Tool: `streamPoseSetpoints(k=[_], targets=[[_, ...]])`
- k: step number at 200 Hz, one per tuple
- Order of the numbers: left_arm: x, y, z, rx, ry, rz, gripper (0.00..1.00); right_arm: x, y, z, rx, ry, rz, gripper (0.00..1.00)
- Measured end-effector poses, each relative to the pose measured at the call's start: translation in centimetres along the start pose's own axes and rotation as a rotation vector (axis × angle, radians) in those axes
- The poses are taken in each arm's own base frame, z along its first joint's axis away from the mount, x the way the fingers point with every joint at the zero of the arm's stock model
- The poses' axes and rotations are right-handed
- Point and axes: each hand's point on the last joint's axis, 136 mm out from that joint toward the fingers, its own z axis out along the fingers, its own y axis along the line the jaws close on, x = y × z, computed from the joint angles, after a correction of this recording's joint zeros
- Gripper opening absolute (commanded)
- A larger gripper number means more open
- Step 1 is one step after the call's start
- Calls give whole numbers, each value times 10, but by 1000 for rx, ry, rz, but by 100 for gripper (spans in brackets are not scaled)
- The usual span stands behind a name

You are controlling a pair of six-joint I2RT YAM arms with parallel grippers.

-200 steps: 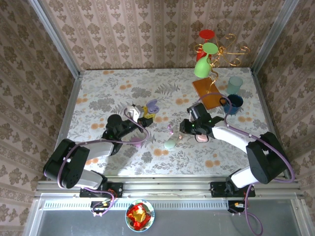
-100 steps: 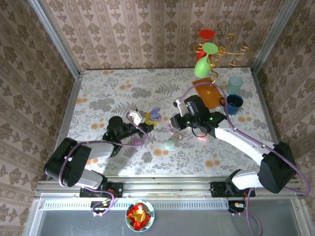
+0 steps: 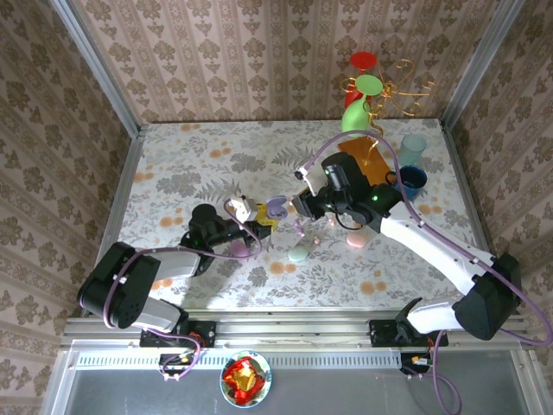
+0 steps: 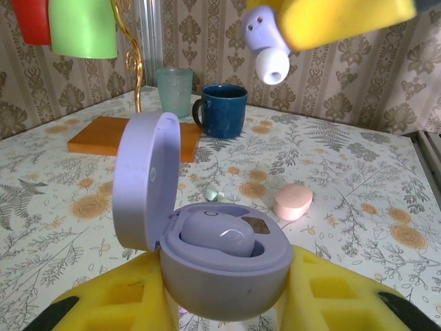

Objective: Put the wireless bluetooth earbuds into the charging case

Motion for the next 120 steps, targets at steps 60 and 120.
streamPoseSetpoints(k=[60, 120], targets=[[1, 0, 0, -1, 5, -5, 9, 8, 9, 13, -32, 40, -21, 21], [-1, 0, 0, 0, -3, 1, 9, 20, 9, 30, -35, 90, -16, 21]])
